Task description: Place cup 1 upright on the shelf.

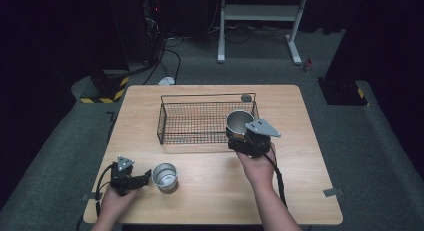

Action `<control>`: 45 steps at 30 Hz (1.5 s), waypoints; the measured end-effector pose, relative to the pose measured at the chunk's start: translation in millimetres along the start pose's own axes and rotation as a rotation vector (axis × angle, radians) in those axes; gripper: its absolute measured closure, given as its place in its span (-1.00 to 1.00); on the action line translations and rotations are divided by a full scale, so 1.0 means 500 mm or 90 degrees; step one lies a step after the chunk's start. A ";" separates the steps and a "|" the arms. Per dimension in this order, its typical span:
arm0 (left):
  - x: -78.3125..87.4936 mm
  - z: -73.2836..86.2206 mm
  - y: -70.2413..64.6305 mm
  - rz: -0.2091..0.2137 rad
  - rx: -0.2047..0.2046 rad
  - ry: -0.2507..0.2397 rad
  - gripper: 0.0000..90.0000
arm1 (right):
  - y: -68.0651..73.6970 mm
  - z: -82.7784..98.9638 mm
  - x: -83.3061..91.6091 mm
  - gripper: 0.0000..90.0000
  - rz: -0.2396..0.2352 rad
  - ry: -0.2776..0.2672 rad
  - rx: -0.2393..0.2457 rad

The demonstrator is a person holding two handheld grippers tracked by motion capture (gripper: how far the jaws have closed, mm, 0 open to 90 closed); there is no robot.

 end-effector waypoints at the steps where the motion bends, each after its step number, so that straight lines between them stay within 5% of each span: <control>1: 0.000 0.000 0.000 0.000 0.000 0.000 -0.71 | -0.001 -0.001 -0.001 -0.70 0.001 -0.002 -0.001; 45: 0.000 0.000 0.000 0.000 0.000 0.000 -0.71 | 0.002 -0.049 -0.059 -0.70 0.007 0.003 0.004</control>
Point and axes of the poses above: each handheld gripper's, and its own axes: x roughly backward along the jaws, z roughly out of its underside, y roughly to its left, the point moved 7 cm from there along -x, roughly forward along the jaws, and after that the axes turned 1 degree about -y, right-handed, at the moved point
